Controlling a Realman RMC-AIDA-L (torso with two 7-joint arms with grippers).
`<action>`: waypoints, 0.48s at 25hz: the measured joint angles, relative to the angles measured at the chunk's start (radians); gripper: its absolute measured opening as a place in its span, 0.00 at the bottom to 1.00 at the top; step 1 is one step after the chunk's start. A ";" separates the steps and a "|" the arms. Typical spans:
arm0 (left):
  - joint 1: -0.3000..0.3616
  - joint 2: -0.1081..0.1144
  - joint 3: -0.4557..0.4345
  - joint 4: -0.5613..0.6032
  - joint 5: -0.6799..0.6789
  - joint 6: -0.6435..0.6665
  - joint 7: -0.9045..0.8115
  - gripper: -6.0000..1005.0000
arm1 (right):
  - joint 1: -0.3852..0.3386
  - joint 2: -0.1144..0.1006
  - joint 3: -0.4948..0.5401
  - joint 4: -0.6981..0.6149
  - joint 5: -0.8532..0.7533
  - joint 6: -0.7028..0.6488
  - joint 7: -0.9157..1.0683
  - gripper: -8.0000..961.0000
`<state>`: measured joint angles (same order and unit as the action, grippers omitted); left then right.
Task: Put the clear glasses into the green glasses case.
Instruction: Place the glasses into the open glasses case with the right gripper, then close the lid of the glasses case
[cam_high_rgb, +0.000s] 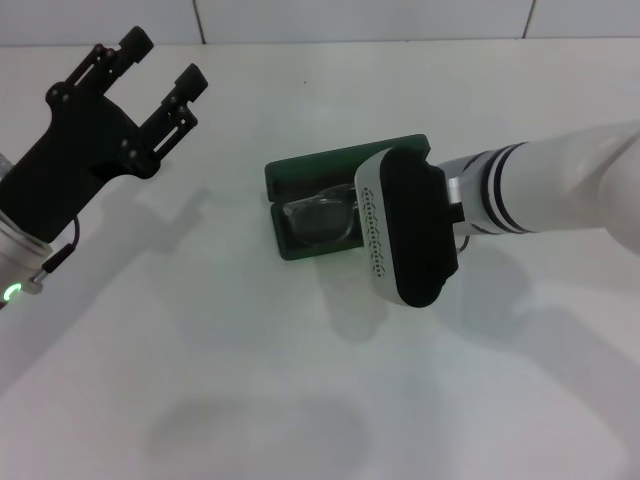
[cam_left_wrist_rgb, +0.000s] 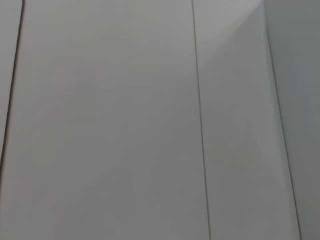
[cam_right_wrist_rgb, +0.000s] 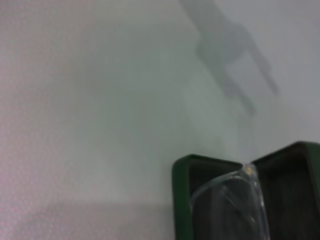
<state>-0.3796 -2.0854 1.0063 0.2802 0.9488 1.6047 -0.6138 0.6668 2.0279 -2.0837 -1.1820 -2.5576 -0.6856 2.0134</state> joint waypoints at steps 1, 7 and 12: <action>0.000 0.000 0.000 0.000 0.000 -0.002 0.000 0.68 | 0.000 0.000 -0.003 0.000 -0.001 0.001 0.000 0.41; -0.001 0.001 -0.002 0.000 0.000 -0.006 0.003 0.68 | -0.001 0.000 -0.010 -0.005 -0.002 -0.003 -0.001 0.40; -0.002 0.001 -0.005 0.003 0.000 -0.017 0.003 0.68 | -0.002 0.000 -0.025 -0.013 0.004 -0.006 0.000 0.40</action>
<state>-0.3817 -2.0846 1.0015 0.2835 0.9487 1.5876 -0.6104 0.6652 2.0278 -2.1082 -1.1951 -2.5536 -0.6912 2.0136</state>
